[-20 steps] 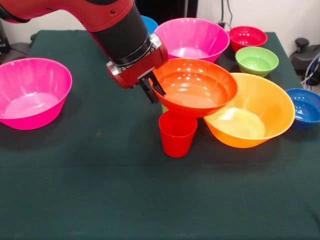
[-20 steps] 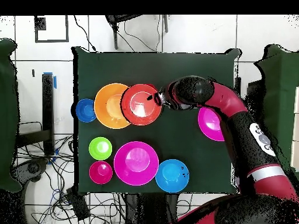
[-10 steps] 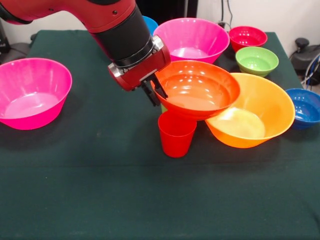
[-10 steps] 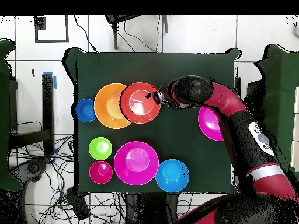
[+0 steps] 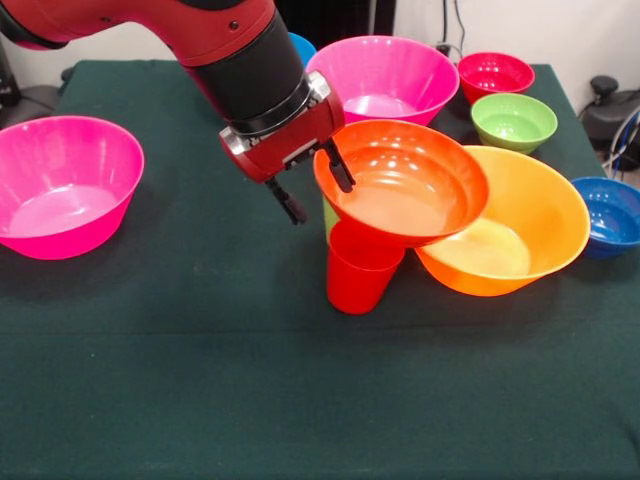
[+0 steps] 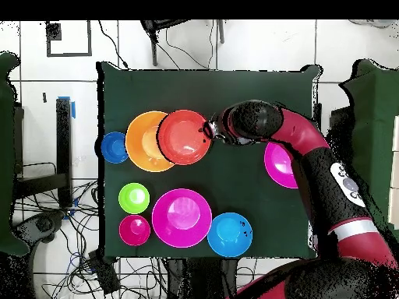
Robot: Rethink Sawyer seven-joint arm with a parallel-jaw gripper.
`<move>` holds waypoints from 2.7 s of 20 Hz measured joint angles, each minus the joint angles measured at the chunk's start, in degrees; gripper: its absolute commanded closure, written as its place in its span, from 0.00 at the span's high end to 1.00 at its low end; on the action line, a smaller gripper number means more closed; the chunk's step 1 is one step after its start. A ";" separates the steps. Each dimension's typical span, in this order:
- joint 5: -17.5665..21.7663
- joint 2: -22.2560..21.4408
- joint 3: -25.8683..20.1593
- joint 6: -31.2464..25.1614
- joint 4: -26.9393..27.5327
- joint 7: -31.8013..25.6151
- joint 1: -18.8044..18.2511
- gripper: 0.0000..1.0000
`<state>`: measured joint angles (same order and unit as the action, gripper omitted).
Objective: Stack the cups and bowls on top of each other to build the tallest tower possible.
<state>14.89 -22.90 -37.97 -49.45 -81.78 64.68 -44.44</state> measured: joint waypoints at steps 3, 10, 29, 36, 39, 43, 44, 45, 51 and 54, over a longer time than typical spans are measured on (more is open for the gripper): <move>0.00 0.01 -0.01 0.00 0.03 0.00 0.16 1.00; 0.02 0.01 -0.01 0.00 0.36 0.00 0.34 1.00; 0.36 -1.57 0.00 -0.89 0.71 0.00 0.79 1.00; 0.49 -3.60 -0.01 -3.66 1.01 0.00 0.80 1.00; 0.57 -4.62 -0.01 -5.05 1.44 0.00 0.80 1.00; 0.67 -5.85 -0.01 -7.73 2.58 0.00 0.80 1.00; 0.67 -6.34 -0.01 -8.87 3.06 0.00 0.80 1.00; 0.68 -6.67 -0.01 -9.64 3.42 0.00 0.80 1.00; 0.72 -8.22 -0.02 -14.04 5.91 0.00 0.50 1.00; 0.82 -8.78 -0.02 -15.31 6.64 0.00 -0.02 1.00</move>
<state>15.71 -31.68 -37.99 -64.76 -75.14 64.68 -44.47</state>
